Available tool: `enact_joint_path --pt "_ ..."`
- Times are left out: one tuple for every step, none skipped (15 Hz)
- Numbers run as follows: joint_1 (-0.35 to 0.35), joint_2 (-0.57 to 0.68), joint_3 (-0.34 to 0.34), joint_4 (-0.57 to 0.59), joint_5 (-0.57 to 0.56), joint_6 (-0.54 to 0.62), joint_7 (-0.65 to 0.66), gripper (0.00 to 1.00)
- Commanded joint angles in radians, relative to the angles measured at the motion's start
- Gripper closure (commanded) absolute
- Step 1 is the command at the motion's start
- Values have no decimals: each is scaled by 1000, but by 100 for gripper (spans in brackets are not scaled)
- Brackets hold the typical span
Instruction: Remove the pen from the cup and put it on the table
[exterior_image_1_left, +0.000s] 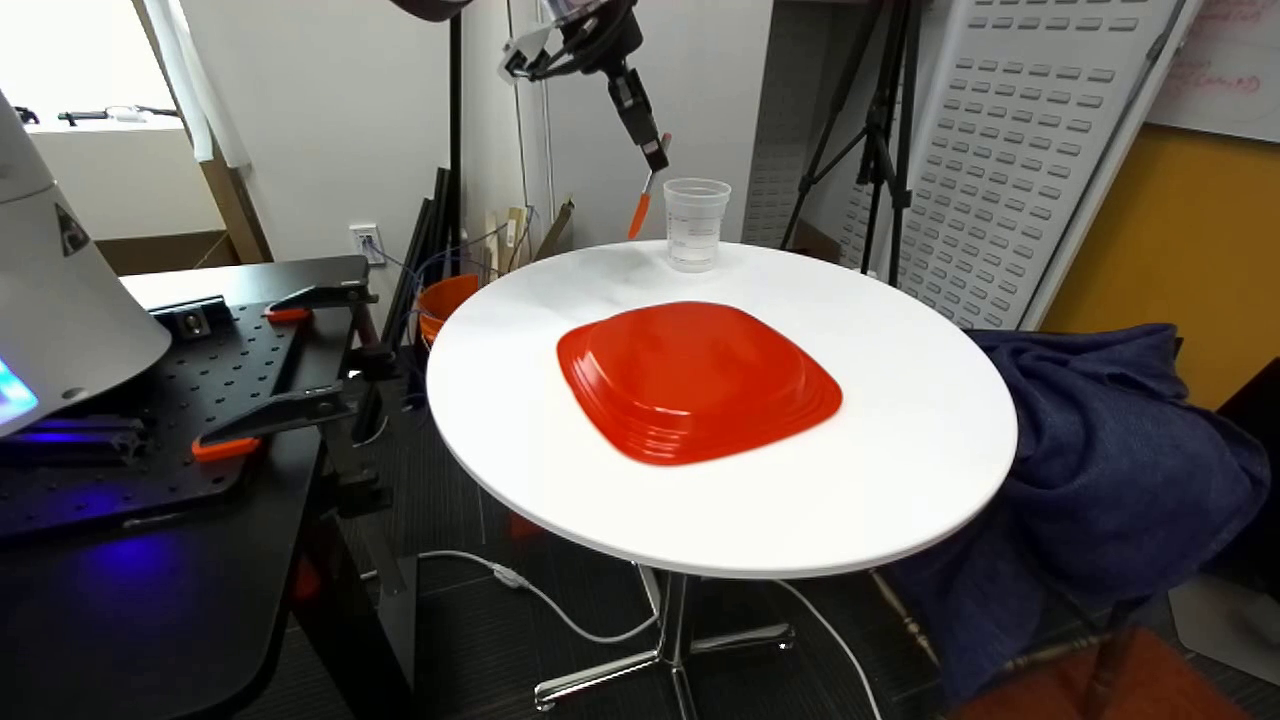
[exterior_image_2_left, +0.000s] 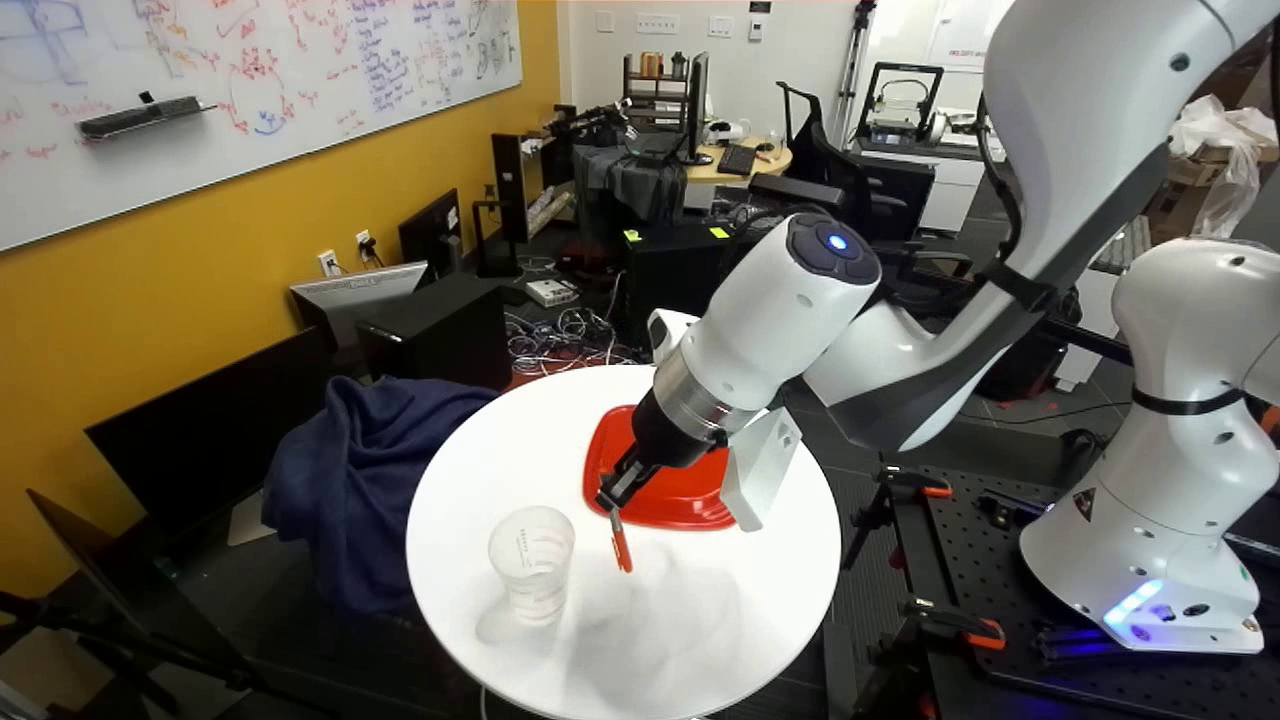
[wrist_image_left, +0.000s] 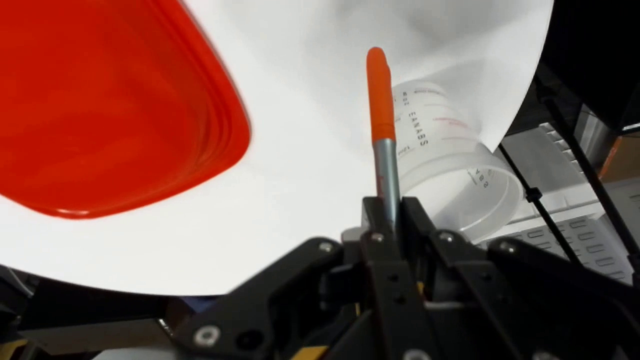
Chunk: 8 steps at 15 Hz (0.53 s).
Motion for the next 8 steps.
enact_joint_path --pt "-76 -48 68 -77 82 45 -52 97" --pt "-105 -52 97 -94 109 53 -63 97" --pt "-139 -58 132 -110 141 58 -77 97" --pt "-179 -63 173 -126 176 63 -102 97" --pt "-234 -68 233 -144 226 68 -143 97" --pt "-287 -69 295 -156 275 70 -181 97" --pt "-350 -65 368 -161 332 68 -228 97" --pt "-382 -57 420 -167 446 70 -323 97"
